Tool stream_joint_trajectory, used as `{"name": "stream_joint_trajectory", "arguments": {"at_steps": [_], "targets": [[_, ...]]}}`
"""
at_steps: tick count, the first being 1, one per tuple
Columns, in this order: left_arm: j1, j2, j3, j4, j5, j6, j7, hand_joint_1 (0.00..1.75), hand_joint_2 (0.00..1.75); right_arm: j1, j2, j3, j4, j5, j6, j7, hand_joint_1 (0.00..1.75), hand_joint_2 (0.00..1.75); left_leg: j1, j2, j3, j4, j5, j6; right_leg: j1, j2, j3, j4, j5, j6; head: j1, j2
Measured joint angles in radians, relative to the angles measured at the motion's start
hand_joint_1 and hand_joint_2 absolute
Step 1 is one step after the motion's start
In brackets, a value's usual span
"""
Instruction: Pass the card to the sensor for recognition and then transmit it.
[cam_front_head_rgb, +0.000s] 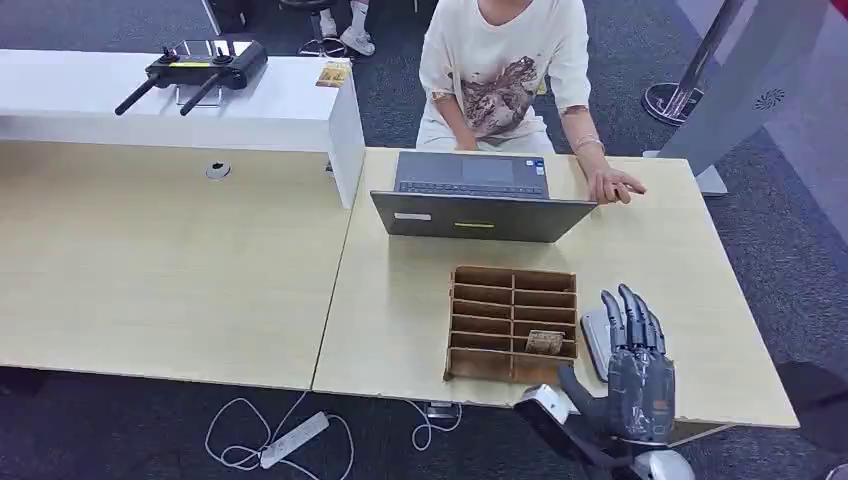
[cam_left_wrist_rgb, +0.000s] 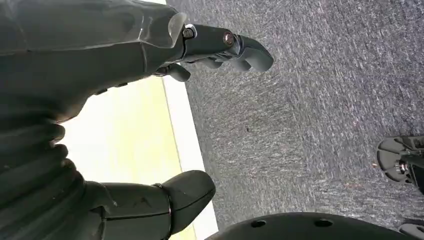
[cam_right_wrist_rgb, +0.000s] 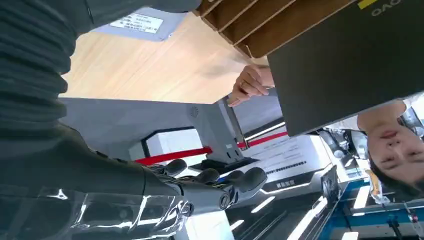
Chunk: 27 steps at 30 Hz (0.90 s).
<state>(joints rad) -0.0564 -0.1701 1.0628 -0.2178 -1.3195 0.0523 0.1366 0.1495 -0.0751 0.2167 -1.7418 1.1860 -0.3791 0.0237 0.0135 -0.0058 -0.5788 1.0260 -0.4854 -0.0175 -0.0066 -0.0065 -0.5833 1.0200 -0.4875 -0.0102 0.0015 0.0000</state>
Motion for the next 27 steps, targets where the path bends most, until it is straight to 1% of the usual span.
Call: {"name": "stream_joint_trajectory", "arguments": {"at_steps": [1, 2, 4, 6, 8, 9, 12, 13, 14, 15, 17, 19, 20, 21, 23, 27], "targets": [[0.000, 0.000, 0.000, 0.000, 0.000, 0.000, 0.000, 0.00, 1.75, -0.008, 0.001, 0.000, 0.003, 0.000, 0.008, 0.000, 0.96, 1.75, 0.000, 0.000, 0.000, 0.000, 0.000, 0.000, 0.000, 0.000, 0.000, 0.000, 0.000, 0.000, 0.000, 0.000], [-0.001, 0.000, 0.000, 0.000, 0.000, 0.000, 0.000, 0.00, 1.75, -0.014, 0.002, 0.000, 0.006, 0.000, 0.013, -0.002, 1.08, 1.75, 0.000, 0.000, 0.000, 0.000, 0.000, 0.000, 0.000, 0.000, 0.000, 0.000, 0.000, 0.000, 0.000, 0.000], [-0.001, 0.000, 0.000, 0.000, 0.002, 0.000, 0.003, 0.00, 1.75, -0.024, 0.003, 0.000, 0.011, -0.002, 0.021, -0.003, 0.63, 1.75, 0.000, 0.000, 0.000, 0.000, 0.000, 0.000, 0.000, 0.000, 0.000, 0.000, 0.000, 0.000, 0.000, 0.000], [-0.001, 0.000, 0.000, 0.000, 0.005, -0.004, 0.003, 0.00, 1.75, -0.031, 0.003, 0.000, 0.017, -0.003, 0.021, -0.004, 0.49, 1.75, 0.000, 0.000, 0.000, 0.000, 0.000, 0.000, 0.000, 0.000, 0.000, 0.000, 0.000, 0.000, 0.000, 0.000], [-0.001, 0.001, 0.000, 0.000, 0.005, -0.008, -0.012, 0.00, 1.75, -0.032, 0.003, 0.000, 0.022, -0.010, 0.020, -0.008, 0.51, 1.75, 0.000, 0.000, 0.000, 0.000, 0.000, 0.000, 0.000, 0.000, 0.000, 0.000, 0.000, 0.000, 0.000, 0.000], [0.000, 0.002, 0.000, 0.000, 0.005, -0.008, -0.018, 0.00, 1.75, -0.032, 0.003, 0.000, 0.024, -0.016, 0.019, -0.011, 0.47, 1.75, 0.000, 0.000, 0.000, 0.000, 0.000, 0.000, 0.000, 0.000, 0.000, 0.000, 0.000, 0.000, 0.000, 0.000], [0.000, 0.004, 0.000, 0.000, 0.002, -0.011, -0.030, 0.00, 1.75, -0.023, 0.003, -0.002, 0.025, -0.024, 0.017, -0.014, 0.56, 1.75, 0.000, 0.000, 0.000, 0.000, 0.000, 0.000, 0.000, 0.000, 0.000, 0.000, 0.000, 0.000, 0.000, 0.000], [0.001, 0.005, 0.000, 0.000, 0.000, -0.012, -0.030, 0.00, 1.75, -0.019, 0.003, -0.003, 0.025, -0.024, 0.016, -0.014, 0.51, 1.75, 0.000, 0.000, 0.000, 0.000, 0.000, 0.000, 0.000, 0.000, 0.000, 0.000, 0.000, 0.000, 0.000, 0.000], [0.001, 0.006, 0.000, 0.000, 0.000, -0.012, -0.030, 0.00, 1.75, -0.014, 0.003, -0.004, 0.024, -0.024, 0.016, -0.014, 0.52, 1.75, 0.000, 0.000, 0.000, 0.000, 0.000, 0.000, 0.000, 0.000, 0.000, 0.000, 0.000, 0.000, 0.000, 0.000], [0.001, 0.006, 0.000, 0.000, -0.001, -0.012, -0.030, 0.00, 1.75, -0.009, 0.003, -0.006, 0.024, -0.024, 0.016, -0.014, 0.51, 1.75, 0.000, 0.000, 0.000, 0.000, 0.000, 0.000, 0.000, 0.000, 0.000, 0.000, 0.000, 0.000, 0.000, 0.000], [0.001, 0.007, 0.000, 0.000, -0.002, -0.012, -0.030, 0.00, 1.75, -0.001, 0.003, -0.009, 0.024, -0.024, 0.016, -0.014, 0.37, 1.75, 0.000, 0.000, 0.000, 0.000, 0.000, 0.000, 0.000, 0.000, 0.000, 0.000, 0.000, 0.000, 0.000, 0.000], [0.002, 0.008, 0.000, 0.000, -0.002, -0.012, -0.030, 0.00, 1.75, 0.005, 0.003, -0.010, 0.024, -0.024, 0.016, -0.013, 0.28, 1.75, 0.000, 0.000, 0.000, 0.000, 0.000, 0.000, 0.000, 0.000, 0.000, 0.000, 0.000, 0.000, 0.000, 0.000], [0.001, 0.008, 0.000, 0.000, -0.002, -0.012, -0.029, 0.00, 1.75, 0.008, 0.002, -0.010, 0.024, -0.024, 0.016, -0.013, 0.35, 1.75, 0.000, 0.000, 0.000, 0.000, 0.000, 0.000, 0.000, 0.000, 0.000, 0.000, 0.000, 0.000, 0.000, 0.000], [0.002, 0.008, 0.000, 0.000, -0.002, -0.012, -0.029, 0.00, 1.75, 0.010, 0.002, -0.010, 0.024, -0.024, 0.015, -0.013, 0.37, 1.75, 0.000, 0.000, 0.000, 0.000, 0.000, 0.000, 0.000, 0.000, 0.000, 0.000, 0.000, 0.000, 0.000, 0.000], [0.002, 0.008, 0.000, 0.000, -0.001, -0.012, -0.029, 0.00, 1.75, 0.011, 0.000, -0.010, 0.024, -0.025, 0.015, -0.013, 0.47, 1.75, 0.000, 0.000, 0.000, 0.000, 0.000, 0.000, 0.000, 0.000, 0.000, 0.000, 0.000, 0.000, 0.000, 0.000], [0.002, 0.008, 0.000, 0.000, -0.003, -0.012, -0.028, 0.00, 1.75, 0.010, -0.008, -0.010, 0.027, -0.042, 0.013, -0.014, 0.51, 1.75, 0.000, 0.000, 0.000, 0.000, 0.000, 0.000, 0.000, 0.000, 0.000, 0.000, 0.000, 0.000, 0.000, 0.000]]}}
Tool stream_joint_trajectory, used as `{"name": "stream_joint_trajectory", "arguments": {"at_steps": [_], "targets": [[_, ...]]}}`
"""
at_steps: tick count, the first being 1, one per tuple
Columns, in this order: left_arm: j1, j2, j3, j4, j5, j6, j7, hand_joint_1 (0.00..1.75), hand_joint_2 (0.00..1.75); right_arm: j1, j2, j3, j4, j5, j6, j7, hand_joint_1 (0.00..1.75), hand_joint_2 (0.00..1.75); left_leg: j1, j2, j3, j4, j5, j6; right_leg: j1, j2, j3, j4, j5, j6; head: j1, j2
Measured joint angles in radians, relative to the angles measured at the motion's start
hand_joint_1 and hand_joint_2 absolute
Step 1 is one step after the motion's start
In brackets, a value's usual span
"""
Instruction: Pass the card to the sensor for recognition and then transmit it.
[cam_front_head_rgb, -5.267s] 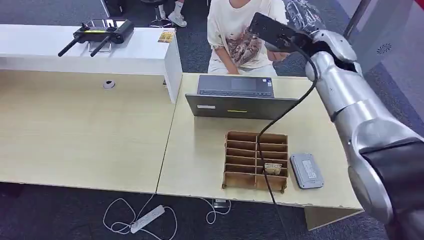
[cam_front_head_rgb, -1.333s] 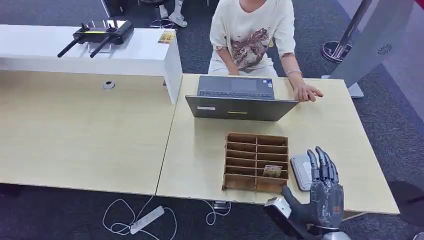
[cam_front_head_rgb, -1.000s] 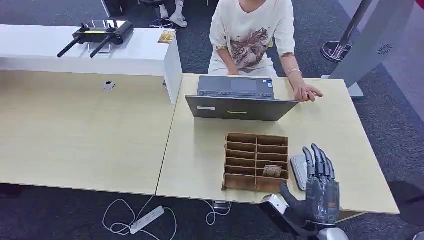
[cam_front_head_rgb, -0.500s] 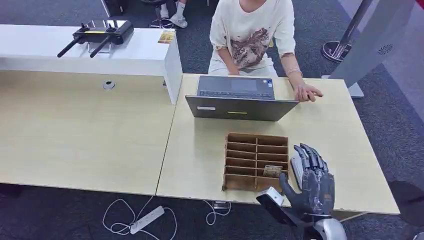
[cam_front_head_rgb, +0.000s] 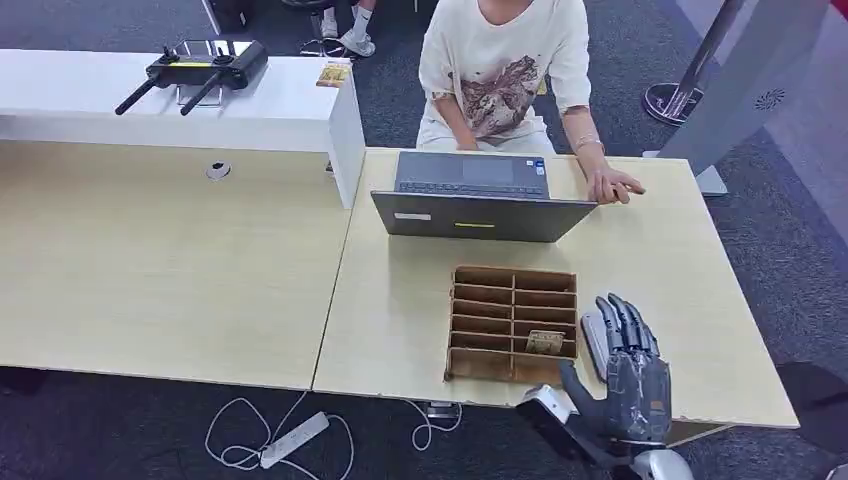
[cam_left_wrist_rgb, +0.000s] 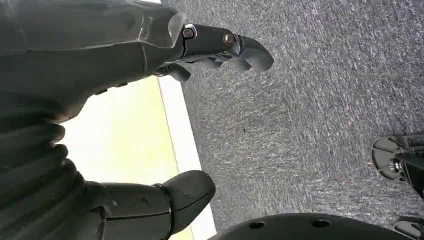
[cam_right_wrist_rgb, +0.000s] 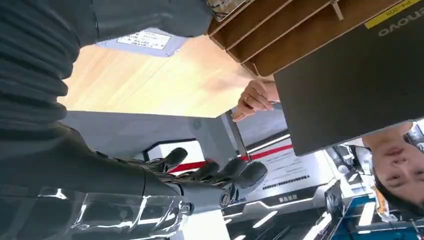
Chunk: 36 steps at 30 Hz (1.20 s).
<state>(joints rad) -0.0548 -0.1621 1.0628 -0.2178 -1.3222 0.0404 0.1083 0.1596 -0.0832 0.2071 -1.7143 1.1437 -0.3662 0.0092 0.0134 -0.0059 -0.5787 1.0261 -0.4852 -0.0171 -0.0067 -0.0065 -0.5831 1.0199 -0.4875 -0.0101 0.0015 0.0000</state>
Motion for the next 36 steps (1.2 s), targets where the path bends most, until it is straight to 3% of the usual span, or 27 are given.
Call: {"name": "stream_joint_trajectory", "arguments": {"at_steps": [1, 2, 3, 4, 9, 11, 13, 20, 28, 36], "targets": [[0.000, 0.000, 0.000, 0.000, -0.001, 0.000, 0.000, 0.00, 1.75, 0.000, -0.001, 0.000, 0.000, 0.000, 0.000, 0.000, 0.56, 1.75, 0.000, 0.000, 0.000, 0.000, 0.000, 0.000, 0.000, 0.000, 0.000, 0.000, 0.000, 0.000, 0.000, 0.000], [0.000, 0.000, 0.000, 0.000, -0.003, -0.001, 0.000, 0.00, 1.75, 0.000, -0.002, 0.000, 0.000, 0.001, 0.000, 0.001, 0.72, 1.75, 0.000, 0.000, 0.000, 0.000, 0.000, 0.000, 0.000, 0.000, 0.000, 0.000, 0.000, 0.000, 0.000, 0.000], [0.000, 0.001, 0.000, 0.000, -0.004, -0.003, 0.000, 0.00, 1.75, 0.000, -0.002, 0.000, 0.000, 0.002, 0.001, 0.002, 0.72, 1.75, 0.000, 0.000, 0.000, 0.000, 0.000, 0.000, 0.000, 0.000, 0.000, 0.000, 0.000, 0.000, 0.000, 0.000], [0.000, 0.001, 0.000, 0.000, -0.005, -0.006, 0.000, 0.00, 1.75, 0.000, -0.002, 0.000, 0.000, 0.006, 0.002, 0.005, 0.98, 1.75, 0.000, 0.000, 0.000, 0.000, 0.000, 0.000, 0.000, 0.000, 0.000, 0.000, 0.000, 0.000, 0.000, 0.000], [0.000, 0.001, 0.000, 0.000, -0.013, -0.008, 0.000, 0.00, 1.75, -0.001, -0.002, 0.002, 0.000, 0.034, 0.008, 0.017, 0.87, 1.75, 0.000, 0.000, 0.000, 0.000, 0.000, 0.000, 0.000, 0.000, 0.000, 0.000, 0.000, 0.000, 0.000, 0.000], [0.000, 0.001, 0.000, 0.000, -0.014, -0.009, 0.000, 0.00, 1.75, -0.002, -0.002, 0.004, 0.000, 0.045, 0.013, 0.023, 0.51, 1.75, 0.000, 0.000, 0.000, 0.000, 0.000, 0.000, 0.000, 0.000, 0.000, 0.000, 0.000, 0.000, 0.000, 0.000], [0.000, 0.001, 0.000, 0.000, -0.015, -0.010, 0.000, 0.00, 1.75, -0.006, -0.002, 0.007, 0.000, 0.057, 0.026, 0.028, 0.59, 1.75, 0.000, 0.000, 0.000, 0.000, 0.000, 0.000, 0.000, 0.000, 0.000, 0.000, 0.000, 0.000, 0.000, 0.000], [-0.002, 0.003, -0.001, 0.000, -0.019, -0.021, 0.007, 0.00, 1.75, -0.039, 0.000, 0.024, 0.012, 0.123, 0.066, 0.033, 0.56, 1.75, 0.000, 0.000, 0.000, 0.000, 0.000, 0.000, 0.000, 0.000, 0.000, 0.000, 0.000, 0.000, 0.000, 0.000], [-0.008, 0.008, -0.001, 0.000, -0.021, -0.030, 0.017, 0.00, 1.75, -0.145, 0.009, 0.053, 0.085, 0.143, 0.131, 0.033, 0.73, 1.75, 0.000, 0.000, 0.000, 0.000, 0.000, 0.000, 0.000, 0.000, 0.000, 0.000, 0.000, 0.000, 0.000, 0.000], [-0.012, 0.011, -0.001, 0.000, -0.021, -0.034, 0.018, 0.00, 1.75, -0.209, 0.024, 0.072, 0.152, 0.143, 0.135, 0.032, 0.68, 1.75, 0.000, 0.000, 0.000, 0.000, 0.000, 0.000, 0.000, 0.000, 0.000, 0.001, 0.000, 0.000, 0.000, 0.000]]}}
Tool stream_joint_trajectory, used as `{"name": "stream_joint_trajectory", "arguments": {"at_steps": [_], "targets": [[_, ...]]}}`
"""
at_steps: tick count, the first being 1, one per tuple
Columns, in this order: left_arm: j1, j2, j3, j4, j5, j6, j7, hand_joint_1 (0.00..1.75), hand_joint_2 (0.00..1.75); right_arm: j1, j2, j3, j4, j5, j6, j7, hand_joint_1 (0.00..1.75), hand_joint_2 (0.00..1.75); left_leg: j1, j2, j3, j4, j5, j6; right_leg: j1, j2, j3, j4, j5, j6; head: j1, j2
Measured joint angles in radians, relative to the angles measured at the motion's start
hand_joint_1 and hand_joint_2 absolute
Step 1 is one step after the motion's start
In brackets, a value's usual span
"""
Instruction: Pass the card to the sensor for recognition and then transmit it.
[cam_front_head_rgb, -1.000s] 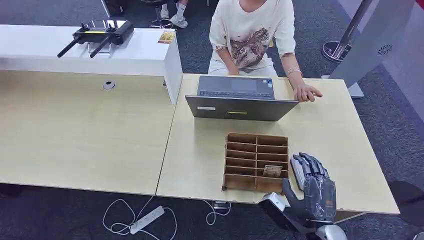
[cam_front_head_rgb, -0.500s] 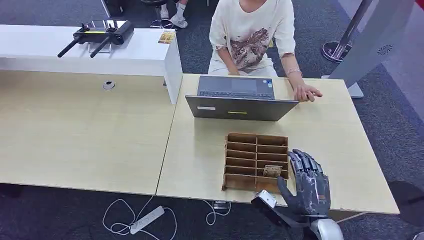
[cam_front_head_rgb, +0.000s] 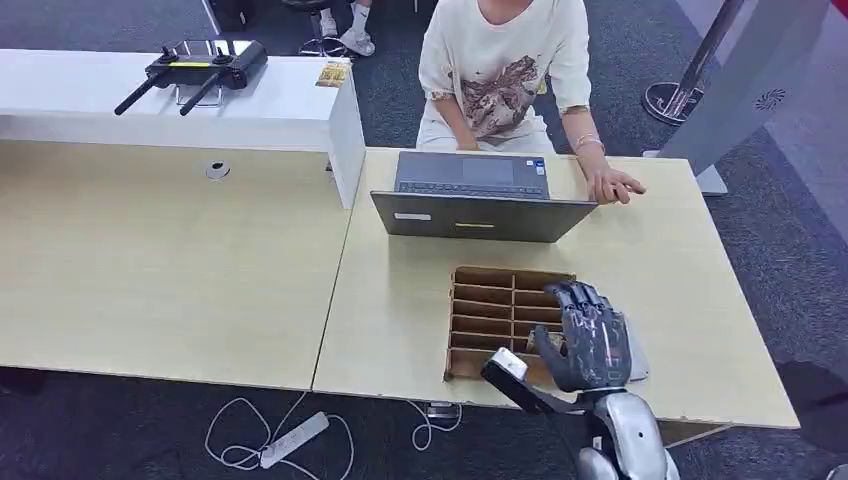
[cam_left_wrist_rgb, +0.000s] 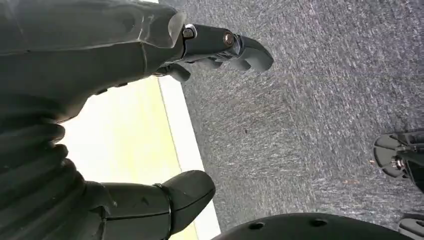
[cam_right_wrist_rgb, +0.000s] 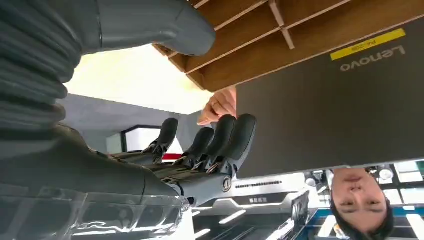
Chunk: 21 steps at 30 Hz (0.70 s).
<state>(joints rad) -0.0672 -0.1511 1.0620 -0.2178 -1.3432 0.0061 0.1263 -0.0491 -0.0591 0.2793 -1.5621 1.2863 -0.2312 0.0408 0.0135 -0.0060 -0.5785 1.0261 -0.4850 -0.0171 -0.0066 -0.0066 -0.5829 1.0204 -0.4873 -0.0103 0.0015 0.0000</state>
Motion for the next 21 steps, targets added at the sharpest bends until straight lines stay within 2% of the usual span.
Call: {"name": "stream_joint_trajectory", "arguments": {"at_steps": [3, 4, 7, 14, 21], "targets": [[0.000, 0.003, 0.000, 0.000, 0.000, -0.002, 0.000, 0.00, 1.75, -0.011, 0.003, 0.006, 0.013, 0.000, 0.000, 0.000, 0.84, 1.75, 0.000, 0.000, 0.000, 0.000, 0.000, 0.000, 0.000, 0.000, 0.000, 0.000, 0.000, 0.000, 0.000, 0.000], [0.000, 0.003, 0.000, 0.000, 0.000, -0.002, 0.000, 0.00, 1.75, -0.014, 0.004, 0.006, 0.016, 0.000, 0.000, 0.000, 0.84, 1.75, 0.000, 0.000, 0.000, 0.000, 0.000, 0.000, 0.000, 0.000, 0.000, 0.000, 0.000, 0.000, 0.000, 0.000], [0.000, 0.004, 0.000, 0.000, 0.000, -0.003, -0.001, 0.00, 1.75, -0.021, 0.004, 0.008, 0.026, 0.000, 0.000, 0.000, 0.63, 1.75, 0.000, 0.000, 0.000, 0.000, 0.000, 0.000, 0.000, 0.000, 0.000, 0.000, 0.000, 0.000, 0.000, 0.000], [0.000, 0.004, 0.000, 0.000, -0.003, -0.003, -0.002, 0.00, 1.75, -0.022, 0.003, 0.008, 0.031, -0.010, 0.000, 0.000, 0.70, 1.75, 0.000, 0.000, 0.000, 0.000, 0.000, 0.000, 0.000, 0.000, 0.000, 0.000, 0.000, 0.000, 0.000, 0.000], [0.000, 0.005, 0.000, 0.000, -0.003, -0.003, -0.002, 0.00, 1.75, -0.021, 0.003, 0.008, 0.032, -0.015, 0.000, 0.004, 0.58, 1.75, 0.000, 0.000, 0.000, 0.000, 0.000, 0.000, 0.000, 0.000, 0.000, 0.000, 0.000, 0.000, 0.000, 0.000]]}}
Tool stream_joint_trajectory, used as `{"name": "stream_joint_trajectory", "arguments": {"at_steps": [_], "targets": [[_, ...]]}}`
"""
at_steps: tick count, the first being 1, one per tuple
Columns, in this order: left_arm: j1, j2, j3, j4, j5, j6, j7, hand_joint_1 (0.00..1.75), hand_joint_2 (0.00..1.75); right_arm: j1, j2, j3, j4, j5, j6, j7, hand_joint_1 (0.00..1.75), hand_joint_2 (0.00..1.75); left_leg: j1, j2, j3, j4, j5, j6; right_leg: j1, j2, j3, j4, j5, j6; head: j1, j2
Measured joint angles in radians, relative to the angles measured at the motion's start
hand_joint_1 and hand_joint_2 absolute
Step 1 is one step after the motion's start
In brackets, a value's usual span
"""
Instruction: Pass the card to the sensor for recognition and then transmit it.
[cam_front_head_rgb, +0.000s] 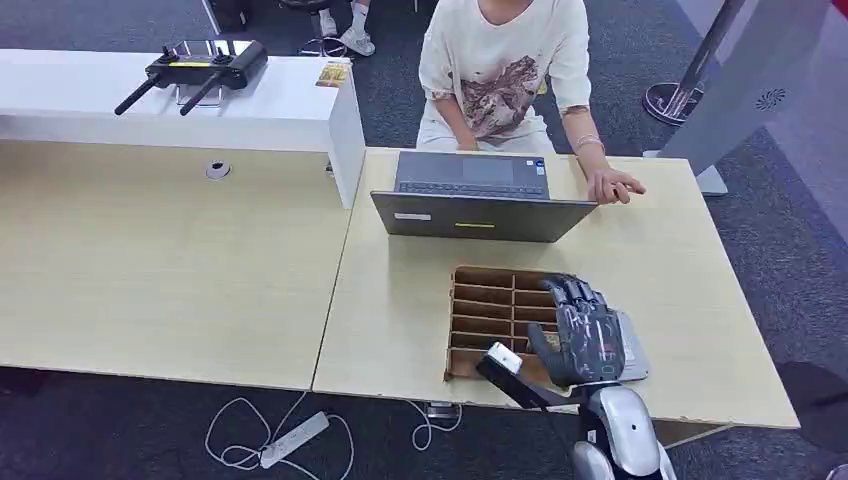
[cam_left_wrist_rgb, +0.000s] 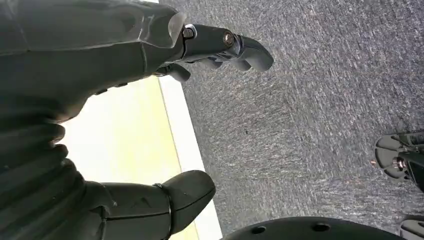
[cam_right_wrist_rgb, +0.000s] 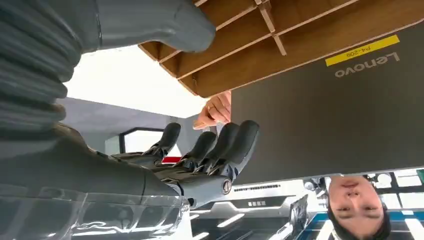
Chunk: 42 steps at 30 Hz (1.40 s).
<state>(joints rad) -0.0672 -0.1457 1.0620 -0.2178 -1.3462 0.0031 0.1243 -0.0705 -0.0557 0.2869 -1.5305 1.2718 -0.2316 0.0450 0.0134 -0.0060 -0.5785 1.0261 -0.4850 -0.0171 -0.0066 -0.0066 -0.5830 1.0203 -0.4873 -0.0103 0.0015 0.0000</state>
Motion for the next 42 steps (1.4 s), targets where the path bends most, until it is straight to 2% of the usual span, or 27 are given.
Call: {"name": "stream_joint_trajectory", "arguments": {"at_steps": [14, 30, 42], "targets": [[0.000, 0.004, 0.000, 0.000, -0.003, 0.000, -0.003, 0.00, 1.75, 0.000, 0.000, 0.000, 0.024, -0.001, 0.002, 0.004, 0.49, 1.75, 0.000, 0.000, 0.000, 0.000, 0.000, 0.000, 0.000, 0.000, 0.000, 0.000, 0.000, 0.000, 0.000, 0.000], [0.000, 0.004, 0.000, 0.000, -0.010, 0.000, 0.000, 0.00, 1.75, 0.019, 0.000, -0.001, 0.038, -0.001, 0.001, 0.018, 0.58, 1.75, 0.000, 0.000, 0.000, 0.000, 0.000, 0.000, 0.000, 0.000, 0.000, 0.000, 0.000, 0.000, 0.000, 0.000], [0.001, 0.007, 0.000, 0.000, -0.022, 0.001, 0.000, 0.00, 1.75, 0.094, -0.001, -0.068, -0.026, 0.018, 0.000, 0.045, 0.58, 1.75, 0.000, 0.000, 0.000, 0.000, 0.000, 0.000, 0.000, 0.000, 0.000, 0.000, 0.000, 0.000, 0.000, 0.000]]}}
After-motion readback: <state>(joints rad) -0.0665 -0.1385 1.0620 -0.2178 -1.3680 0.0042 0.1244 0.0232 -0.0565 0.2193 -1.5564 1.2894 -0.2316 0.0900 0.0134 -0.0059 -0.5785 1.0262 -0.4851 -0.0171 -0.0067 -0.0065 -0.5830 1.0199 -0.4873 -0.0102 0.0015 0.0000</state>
